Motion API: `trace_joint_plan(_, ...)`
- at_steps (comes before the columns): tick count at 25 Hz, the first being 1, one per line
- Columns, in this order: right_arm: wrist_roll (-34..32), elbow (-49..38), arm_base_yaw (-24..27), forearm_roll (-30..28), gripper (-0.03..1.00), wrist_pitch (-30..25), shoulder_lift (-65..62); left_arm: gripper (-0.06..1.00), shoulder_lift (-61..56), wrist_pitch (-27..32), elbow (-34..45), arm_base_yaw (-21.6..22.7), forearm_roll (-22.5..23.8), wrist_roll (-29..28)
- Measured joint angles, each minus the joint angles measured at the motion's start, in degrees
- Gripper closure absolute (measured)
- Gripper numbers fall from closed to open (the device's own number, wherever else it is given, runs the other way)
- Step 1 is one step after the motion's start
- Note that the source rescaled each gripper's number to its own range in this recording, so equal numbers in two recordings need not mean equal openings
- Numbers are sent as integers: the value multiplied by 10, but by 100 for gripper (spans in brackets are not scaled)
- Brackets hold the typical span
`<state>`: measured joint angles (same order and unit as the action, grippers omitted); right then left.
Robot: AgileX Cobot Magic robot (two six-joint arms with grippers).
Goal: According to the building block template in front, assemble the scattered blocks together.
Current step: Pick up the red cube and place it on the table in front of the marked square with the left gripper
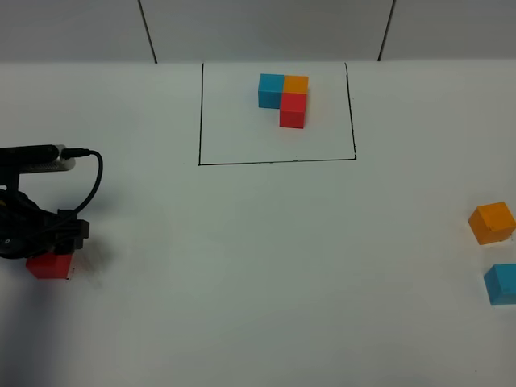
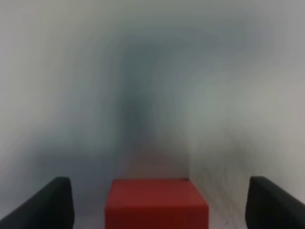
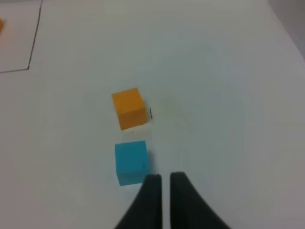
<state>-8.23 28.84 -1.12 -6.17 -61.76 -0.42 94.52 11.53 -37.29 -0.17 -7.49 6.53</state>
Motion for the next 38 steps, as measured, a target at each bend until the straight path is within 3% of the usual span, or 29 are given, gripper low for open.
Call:
trace_joint_plan(10,0,0,0,0,96,0,0,10,1,18,0,0,-11,0)
trace_joint_plan(19,0,0,0,0,96,0,0,39,2,31,-1,0,-12,0)
trace_joint_plan(31,0,0,0,0,96,0,0,39,0,42,-1,0,-12,14)
trace_joint_plan(38,0,0,0,0,96,0,0,39,-83,121,-8,0,-12,37)
